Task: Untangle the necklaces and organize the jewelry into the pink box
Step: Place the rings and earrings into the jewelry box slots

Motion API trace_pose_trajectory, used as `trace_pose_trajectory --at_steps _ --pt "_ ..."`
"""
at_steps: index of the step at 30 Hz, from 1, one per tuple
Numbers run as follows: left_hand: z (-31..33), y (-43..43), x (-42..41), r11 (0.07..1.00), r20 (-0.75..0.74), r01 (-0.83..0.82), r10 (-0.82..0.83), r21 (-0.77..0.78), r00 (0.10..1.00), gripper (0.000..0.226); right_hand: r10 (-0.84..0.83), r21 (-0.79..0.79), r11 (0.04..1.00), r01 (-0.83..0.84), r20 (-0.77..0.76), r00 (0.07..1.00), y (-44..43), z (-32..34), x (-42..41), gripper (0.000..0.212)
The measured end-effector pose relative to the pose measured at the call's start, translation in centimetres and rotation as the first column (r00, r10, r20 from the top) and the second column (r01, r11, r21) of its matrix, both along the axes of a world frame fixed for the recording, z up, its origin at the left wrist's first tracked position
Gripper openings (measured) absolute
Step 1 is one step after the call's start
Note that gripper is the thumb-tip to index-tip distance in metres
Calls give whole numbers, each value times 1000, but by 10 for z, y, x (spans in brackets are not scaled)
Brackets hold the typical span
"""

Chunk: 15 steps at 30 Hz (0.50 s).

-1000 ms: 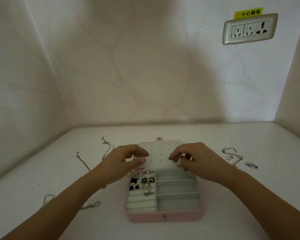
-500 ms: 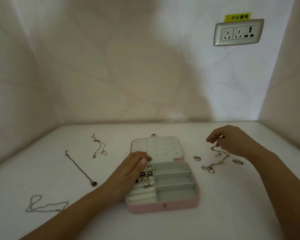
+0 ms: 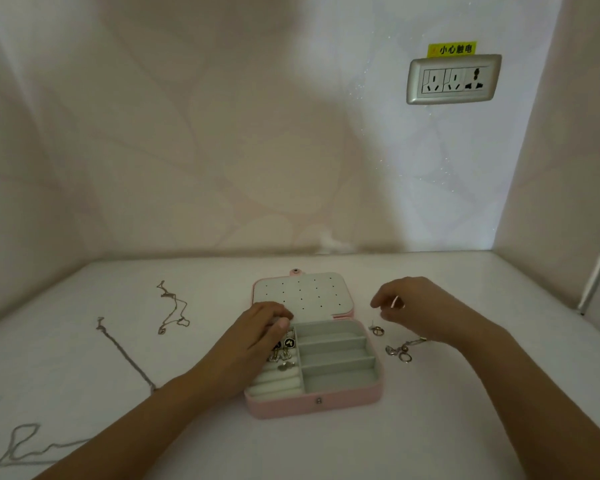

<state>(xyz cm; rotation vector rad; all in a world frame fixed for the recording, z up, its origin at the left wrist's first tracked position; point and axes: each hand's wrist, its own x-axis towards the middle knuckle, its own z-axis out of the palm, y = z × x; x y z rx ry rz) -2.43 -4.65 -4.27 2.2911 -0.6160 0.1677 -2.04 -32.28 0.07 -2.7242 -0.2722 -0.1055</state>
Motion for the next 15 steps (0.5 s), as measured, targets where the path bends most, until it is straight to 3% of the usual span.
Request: trace_pose_trajectory --at_steps 10,15 --pt "2 2 -2 996 -56 -7 2 -90 998 33 -66 62 996 67 -30 997 15 -19 12 18" --pt "9 8 -2 969 -213 -114 66 -220 975 43 -84 81 993 86 -28 996 16 -20 14 18"
